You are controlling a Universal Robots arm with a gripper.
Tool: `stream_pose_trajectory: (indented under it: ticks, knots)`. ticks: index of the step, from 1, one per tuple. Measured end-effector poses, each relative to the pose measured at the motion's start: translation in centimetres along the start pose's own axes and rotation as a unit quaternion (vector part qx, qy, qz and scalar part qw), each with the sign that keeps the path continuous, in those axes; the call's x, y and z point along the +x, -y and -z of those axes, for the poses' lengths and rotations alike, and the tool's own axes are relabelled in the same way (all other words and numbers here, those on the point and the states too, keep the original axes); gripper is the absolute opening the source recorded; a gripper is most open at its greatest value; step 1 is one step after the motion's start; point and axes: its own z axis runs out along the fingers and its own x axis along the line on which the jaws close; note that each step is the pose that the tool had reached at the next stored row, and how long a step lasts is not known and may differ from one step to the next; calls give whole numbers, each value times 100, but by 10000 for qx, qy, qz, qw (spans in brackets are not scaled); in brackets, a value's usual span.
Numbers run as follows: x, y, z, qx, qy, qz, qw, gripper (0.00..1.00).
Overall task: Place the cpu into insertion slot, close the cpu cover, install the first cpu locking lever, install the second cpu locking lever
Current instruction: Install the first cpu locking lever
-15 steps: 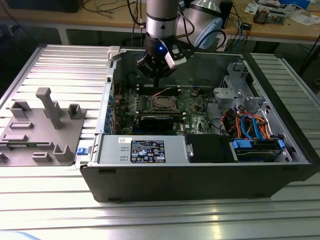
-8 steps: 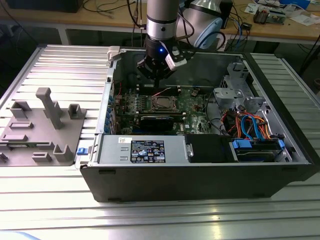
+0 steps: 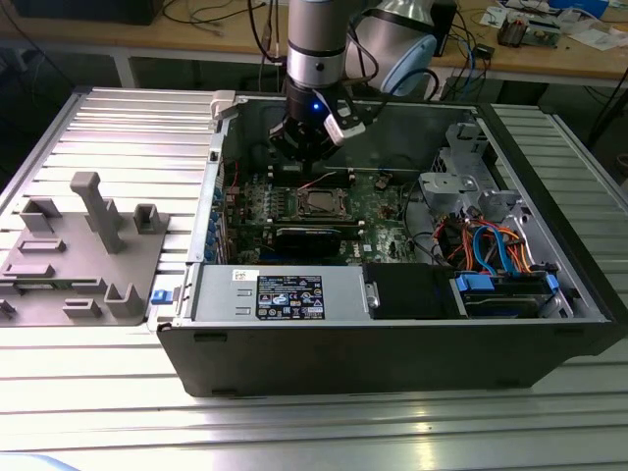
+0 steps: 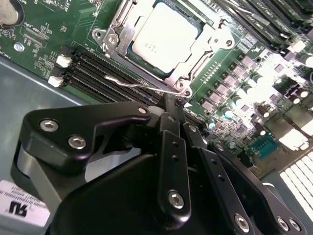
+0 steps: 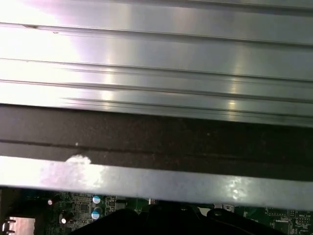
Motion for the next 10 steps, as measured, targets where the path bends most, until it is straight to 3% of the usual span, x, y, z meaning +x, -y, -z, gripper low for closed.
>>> stream_pose_trajectory:
  ticks: [10]
  knots:
    - [-2, -17, -76, 1, -2, 258, 9997, 11]
